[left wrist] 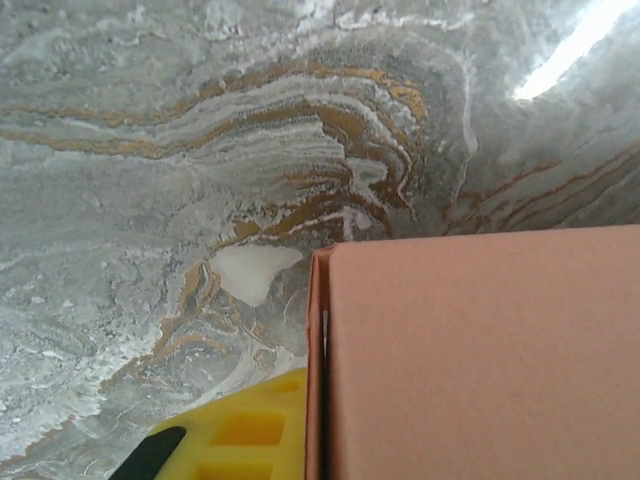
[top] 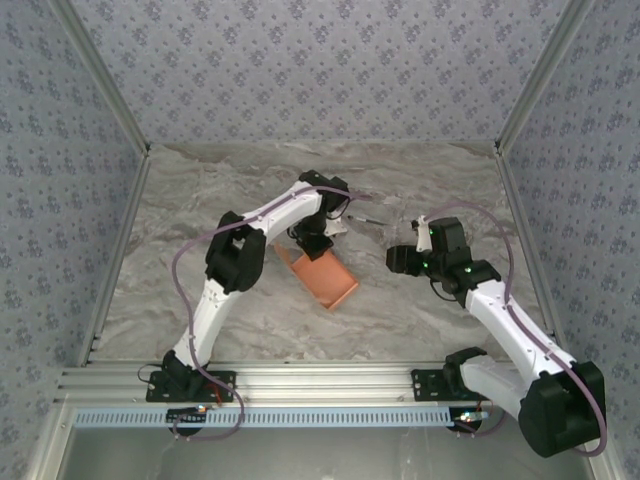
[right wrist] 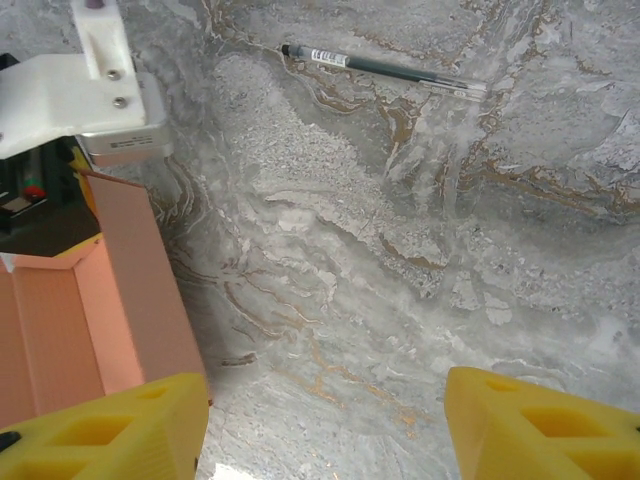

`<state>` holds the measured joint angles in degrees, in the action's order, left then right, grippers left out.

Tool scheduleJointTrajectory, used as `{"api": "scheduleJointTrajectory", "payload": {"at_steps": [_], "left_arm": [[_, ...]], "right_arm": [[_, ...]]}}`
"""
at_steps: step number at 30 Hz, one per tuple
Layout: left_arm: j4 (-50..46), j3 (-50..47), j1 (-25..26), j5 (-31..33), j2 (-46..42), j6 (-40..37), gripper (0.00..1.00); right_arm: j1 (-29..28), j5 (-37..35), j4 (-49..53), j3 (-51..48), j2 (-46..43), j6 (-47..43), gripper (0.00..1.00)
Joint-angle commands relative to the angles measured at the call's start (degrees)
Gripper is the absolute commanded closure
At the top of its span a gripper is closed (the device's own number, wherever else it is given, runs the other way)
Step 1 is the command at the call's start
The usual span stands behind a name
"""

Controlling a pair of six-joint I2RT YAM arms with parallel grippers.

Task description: Fold the paper box

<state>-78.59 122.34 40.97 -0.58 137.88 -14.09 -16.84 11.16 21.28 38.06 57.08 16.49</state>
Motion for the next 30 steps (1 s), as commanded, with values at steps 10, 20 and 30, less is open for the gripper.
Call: {"api": "scheduleJointTrajectory", "payload": {"at_steps": [10, 20, 30], "left_arm": [[-5.44, 6.67, -0.19, -1.62, 2.24, -1.47, 0.70], [-1.47, 7.85, -0.27, -5.10, -4.15, -2.44, 0.57], [9.80, 6.11, -2.50, -10.26, -15.12, 1.42, 0.51]], "right_arm": [[0.28, -1.58, 1.32, -1.23, -1.79, 0.38, 0.34], [-0.57, -0.13, -0.68, -2.62, -0.26, 1.49, 0.34], [-8.26, 6.40, -10.03, -1.40, 12.38, 3.90, 0.33]]}}
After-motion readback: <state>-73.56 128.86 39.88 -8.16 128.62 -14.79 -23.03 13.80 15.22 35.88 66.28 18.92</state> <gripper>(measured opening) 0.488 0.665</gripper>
